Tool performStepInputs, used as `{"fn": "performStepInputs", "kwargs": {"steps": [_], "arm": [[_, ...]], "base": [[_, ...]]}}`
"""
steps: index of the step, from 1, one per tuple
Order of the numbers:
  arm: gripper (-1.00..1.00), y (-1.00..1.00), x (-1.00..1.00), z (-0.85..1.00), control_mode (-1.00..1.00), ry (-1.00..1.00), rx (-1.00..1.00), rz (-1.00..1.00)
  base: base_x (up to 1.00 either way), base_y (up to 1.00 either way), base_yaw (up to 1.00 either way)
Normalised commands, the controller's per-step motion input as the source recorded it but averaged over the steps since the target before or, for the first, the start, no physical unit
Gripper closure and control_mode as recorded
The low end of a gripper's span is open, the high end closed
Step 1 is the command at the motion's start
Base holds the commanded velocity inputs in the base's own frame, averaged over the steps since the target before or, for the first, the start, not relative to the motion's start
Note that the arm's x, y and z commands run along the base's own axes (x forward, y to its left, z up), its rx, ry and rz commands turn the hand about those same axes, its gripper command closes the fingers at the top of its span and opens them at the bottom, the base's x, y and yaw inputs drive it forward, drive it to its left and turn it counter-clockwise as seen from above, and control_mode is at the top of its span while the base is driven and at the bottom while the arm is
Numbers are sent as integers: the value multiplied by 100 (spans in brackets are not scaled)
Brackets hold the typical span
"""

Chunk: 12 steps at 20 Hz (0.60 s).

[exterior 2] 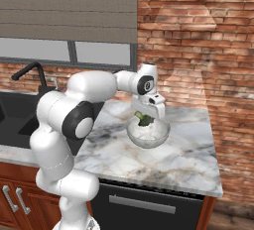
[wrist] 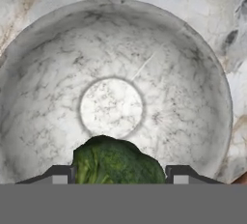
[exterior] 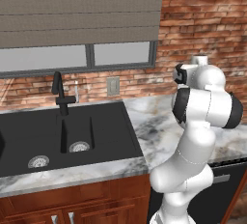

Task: Pick the tangerines from the cabinet and place them in one bowl. Pick the broccoli from the sink and place it in the other bowl.

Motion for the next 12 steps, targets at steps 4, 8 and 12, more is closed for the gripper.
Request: {"fn": "performStepInputs", "kwargs": {"steps": [4,8,12], "arm": [[100,-24,-11,-11,-100,1,0,-6],[100,-3,-10,-16,-100,0,2,-4],[100,0,-1,-28,-100,0,4,-4]], "base": [[0,0,0],[0,0,0],[0,0,0]]}}
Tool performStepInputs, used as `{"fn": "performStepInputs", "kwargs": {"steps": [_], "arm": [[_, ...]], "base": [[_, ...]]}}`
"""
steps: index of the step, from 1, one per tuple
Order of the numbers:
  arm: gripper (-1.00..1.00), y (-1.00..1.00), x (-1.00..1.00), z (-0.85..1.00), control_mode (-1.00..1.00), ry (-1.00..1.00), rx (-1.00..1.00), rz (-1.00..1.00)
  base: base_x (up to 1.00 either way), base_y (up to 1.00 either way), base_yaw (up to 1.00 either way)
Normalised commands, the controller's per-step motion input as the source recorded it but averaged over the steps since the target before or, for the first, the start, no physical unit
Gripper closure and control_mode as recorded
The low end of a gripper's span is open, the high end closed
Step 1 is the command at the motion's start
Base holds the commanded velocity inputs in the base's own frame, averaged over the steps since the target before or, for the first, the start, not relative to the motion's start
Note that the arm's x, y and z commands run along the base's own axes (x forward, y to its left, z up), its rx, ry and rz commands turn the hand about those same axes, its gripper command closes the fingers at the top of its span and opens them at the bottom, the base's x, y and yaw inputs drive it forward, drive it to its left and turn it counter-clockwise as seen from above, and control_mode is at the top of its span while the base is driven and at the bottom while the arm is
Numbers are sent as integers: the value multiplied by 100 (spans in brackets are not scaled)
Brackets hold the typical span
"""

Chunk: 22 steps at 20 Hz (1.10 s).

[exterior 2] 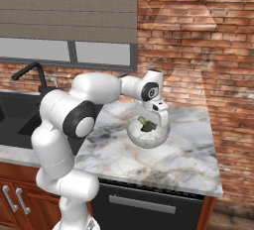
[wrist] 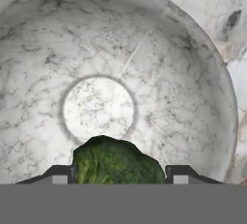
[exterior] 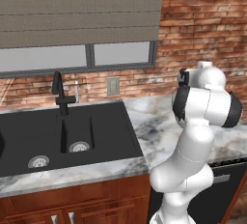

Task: Pick the tangerines from the cabinet and place them in one bowl. Pick the broccoli from the sink and place it in the other bowl.

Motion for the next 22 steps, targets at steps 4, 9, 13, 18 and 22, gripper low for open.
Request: {"fn": "performStepInputs", "kwargs": {"steps": [4,9,13,18,22], "arm": [[100,0,0,-32,-100,0,5,-2],[100,0,11,-8,-100,0,1,0],[-100,2,9,0,-100,0,0,-1],[-100,0,5,0,-100,0,0,0],[-100,0,5,0,-100,0,0,0]], "base": [[0,0,0],[0,0,0],[0,0,0],[0,0,0],[0,0,0]]}}
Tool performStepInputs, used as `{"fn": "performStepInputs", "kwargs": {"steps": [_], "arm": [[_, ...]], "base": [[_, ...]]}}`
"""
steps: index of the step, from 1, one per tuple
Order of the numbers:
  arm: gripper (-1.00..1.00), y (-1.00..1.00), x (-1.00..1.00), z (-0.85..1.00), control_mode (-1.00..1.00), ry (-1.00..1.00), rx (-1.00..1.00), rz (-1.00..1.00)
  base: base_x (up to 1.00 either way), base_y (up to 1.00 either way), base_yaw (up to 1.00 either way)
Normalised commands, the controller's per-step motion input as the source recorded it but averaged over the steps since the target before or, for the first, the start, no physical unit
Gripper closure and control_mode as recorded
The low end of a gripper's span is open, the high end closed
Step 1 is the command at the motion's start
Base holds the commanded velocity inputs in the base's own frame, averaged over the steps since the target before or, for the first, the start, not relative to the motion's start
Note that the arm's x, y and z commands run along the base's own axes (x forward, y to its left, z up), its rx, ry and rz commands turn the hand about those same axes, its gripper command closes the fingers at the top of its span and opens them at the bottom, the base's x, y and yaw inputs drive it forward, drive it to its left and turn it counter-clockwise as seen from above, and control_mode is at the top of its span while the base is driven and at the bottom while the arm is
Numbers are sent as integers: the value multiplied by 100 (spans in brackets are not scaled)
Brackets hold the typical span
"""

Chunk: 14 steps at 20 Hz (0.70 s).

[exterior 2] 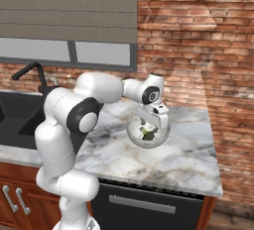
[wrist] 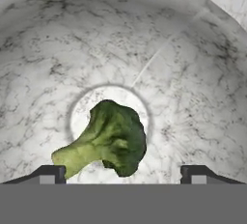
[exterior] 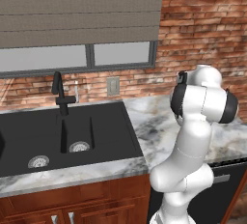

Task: Pick the tangerines from the cabinet and place them in one bowl. Pick the broccoli from the sink and place it in the other bowl.

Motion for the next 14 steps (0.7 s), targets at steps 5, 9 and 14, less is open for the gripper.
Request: {"fn": "performStepInputs", "kwargs": {"steps": [5,9,14], "arm": [[-100,-2,9,1,-100,0,0,0],[-100,1,0,36,-100,0,0,0],[-100,2,-4,63,-100,0,4,0]], "base": [[0,0,0],[0,0,0],[0,0,0]]}}
